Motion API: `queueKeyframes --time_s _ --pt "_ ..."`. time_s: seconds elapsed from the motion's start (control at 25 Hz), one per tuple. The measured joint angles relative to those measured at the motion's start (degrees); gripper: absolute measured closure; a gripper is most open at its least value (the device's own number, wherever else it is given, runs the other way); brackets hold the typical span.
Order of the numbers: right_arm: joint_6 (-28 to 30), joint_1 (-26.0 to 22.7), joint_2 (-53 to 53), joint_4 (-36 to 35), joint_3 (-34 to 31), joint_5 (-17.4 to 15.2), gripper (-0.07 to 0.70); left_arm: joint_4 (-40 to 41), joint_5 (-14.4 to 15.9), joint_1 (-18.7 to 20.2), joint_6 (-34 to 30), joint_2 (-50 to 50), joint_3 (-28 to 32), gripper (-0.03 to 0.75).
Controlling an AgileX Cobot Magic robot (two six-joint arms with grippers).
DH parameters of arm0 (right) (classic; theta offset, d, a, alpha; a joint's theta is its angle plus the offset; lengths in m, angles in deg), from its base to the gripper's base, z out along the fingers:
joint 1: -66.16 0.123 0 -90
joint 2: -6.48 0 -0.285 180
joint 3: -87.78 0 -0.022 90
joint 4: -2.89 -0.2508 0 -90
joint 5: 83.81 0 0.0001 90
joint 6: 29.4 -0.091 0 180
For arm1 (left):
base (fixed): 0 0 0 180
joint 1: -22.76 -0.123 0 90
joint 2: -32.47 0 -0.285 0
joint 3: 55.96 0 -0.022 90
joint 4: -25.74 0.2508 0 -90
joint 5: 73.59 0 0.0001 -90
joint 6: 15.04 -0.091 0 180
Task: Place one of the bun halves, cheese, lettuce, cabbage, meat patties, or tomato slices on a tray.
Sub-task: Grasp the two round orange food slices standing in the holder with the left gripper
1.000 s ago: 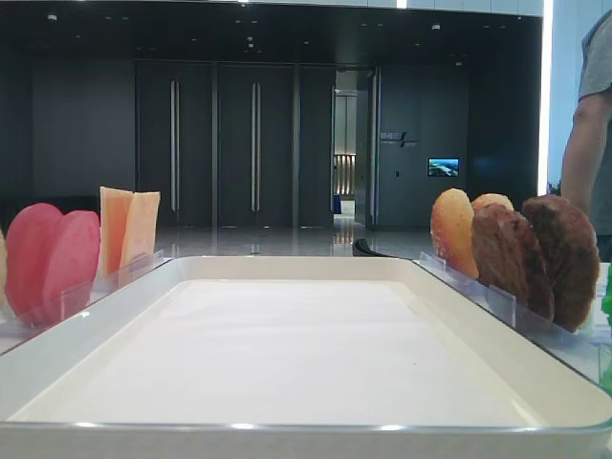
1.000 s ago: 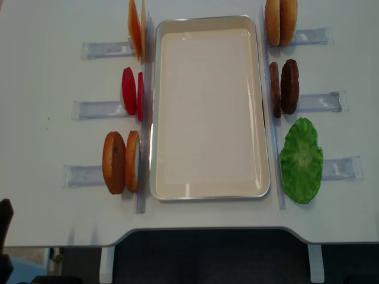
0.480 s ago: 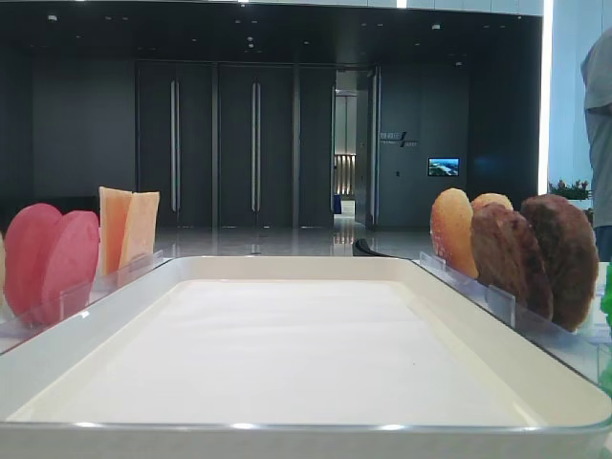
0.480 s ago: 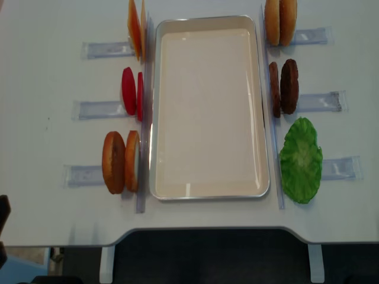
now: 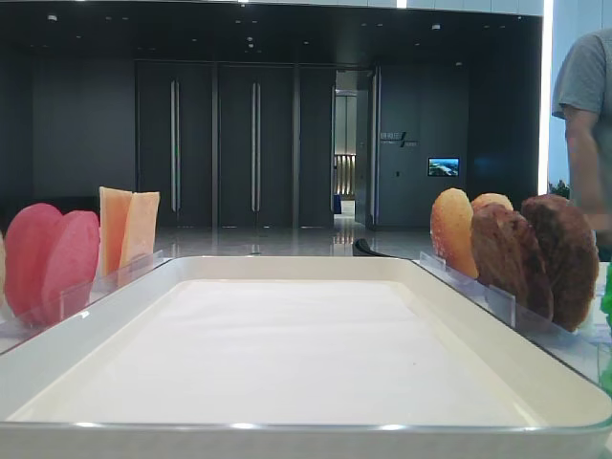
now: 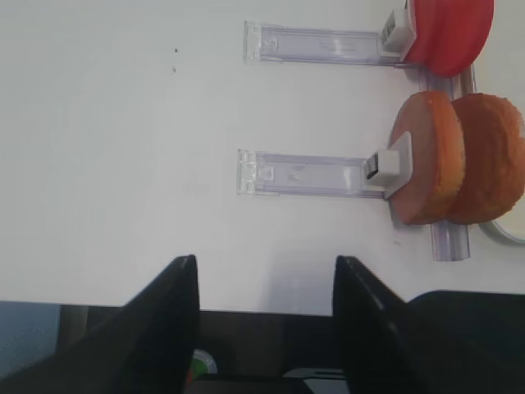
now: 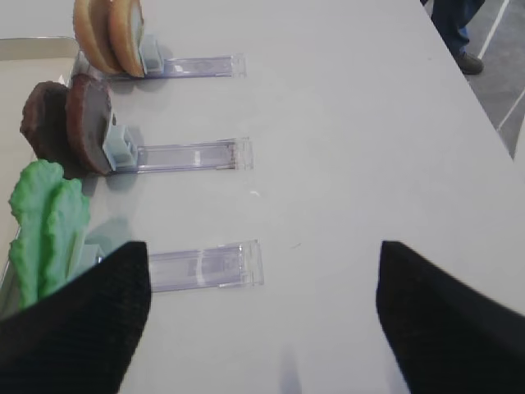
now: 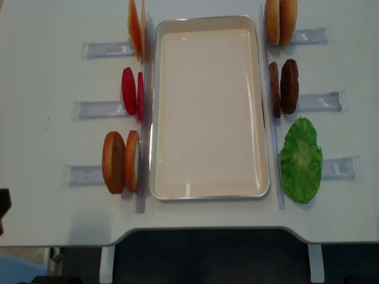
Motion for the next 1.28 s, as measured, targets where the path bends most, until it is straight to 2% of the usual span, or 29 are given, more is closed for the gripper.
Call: queueKeyframes --time_s 0.72,1.04,1.28 --pt "0.0 0.0 0.0 0.0 0.0 0.0 0.084 0.4 -0.2 0.0 1.4 27.7 -11.1 0.315" --pt "0.0 0.0 0.0 0.0 0.0 0.0 0.084 1.9 -0.7 0.0 1.4 34.8 -15.1 0.315" --pt "0.0 0.0 0.0 0.0 0.0 0.0 0.084 3.0 -0.8 0.0 1.4 36.8 -15.7 0.314"
